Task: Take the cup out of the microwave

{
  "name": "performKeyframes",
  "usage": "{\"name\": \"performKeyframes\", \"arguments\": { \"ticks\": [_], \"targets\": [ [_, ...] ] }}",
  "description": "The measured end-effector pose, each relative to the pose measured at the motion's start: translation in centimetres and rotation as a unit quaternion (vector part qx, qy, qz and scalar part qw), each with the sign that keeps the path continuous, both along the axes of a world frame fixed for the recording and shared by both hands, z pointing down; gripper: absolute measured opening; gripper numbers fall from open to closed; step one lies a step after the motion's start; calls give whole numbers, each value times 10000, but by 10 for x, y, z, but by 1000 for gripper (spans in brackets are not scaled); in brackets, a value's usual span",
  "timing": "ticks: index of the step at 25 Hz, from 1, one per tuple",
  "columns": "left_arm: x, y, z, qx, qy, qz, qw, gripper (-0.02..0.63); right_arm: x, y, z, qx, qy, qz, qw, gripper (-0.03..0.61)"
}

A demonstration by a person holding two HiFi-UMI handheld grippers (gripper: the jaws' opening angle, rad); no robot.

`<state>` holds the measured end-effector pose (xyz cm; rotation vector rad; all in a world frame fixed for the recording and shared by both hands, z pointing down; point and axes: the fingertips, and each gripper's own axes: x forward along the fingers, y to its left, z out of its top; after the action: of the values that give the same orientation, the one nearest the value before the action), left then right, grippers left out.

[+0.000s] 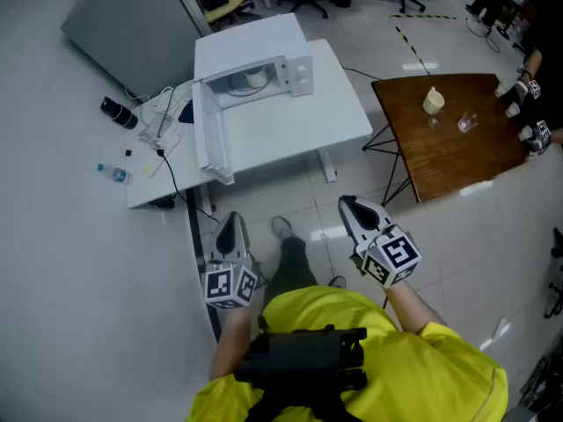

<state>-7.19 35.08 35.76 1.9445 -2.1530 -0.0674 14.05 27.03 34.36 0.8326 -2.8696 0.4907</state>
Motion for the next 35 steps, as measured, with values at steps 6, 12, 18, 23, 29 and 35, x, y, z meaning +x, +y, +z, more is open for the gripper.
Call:
{"name": "performKeyframes", "arguments": {
  "ticks": [6,12,18,23,29,35],
  "targets": [
    [-70,-101,8,238,-49,179,9995,1,-79,-104,7,237,-103,187,9995,5],
    [-122,-190,-4,159,-83,510,9985,1,-172,-201,-5,433,158,34,9989,5],
    [-138,-242,10,-119,-28,653,9978,0,-208,-263,3,317,185,104,9993,5],
    [-129,-286,24,-285,123,762,9966,0,-208,-303,12,109,127,5,9999,5],
    [-125,-379,111,-760,61,936,9927,350,-198,-337,39,-165,153,-424,9988,5],
    [-190,-501,235,-1135,-158,257,9931,434,-182,-363,104,-784,366,-815,9929,5]
  ]
}}
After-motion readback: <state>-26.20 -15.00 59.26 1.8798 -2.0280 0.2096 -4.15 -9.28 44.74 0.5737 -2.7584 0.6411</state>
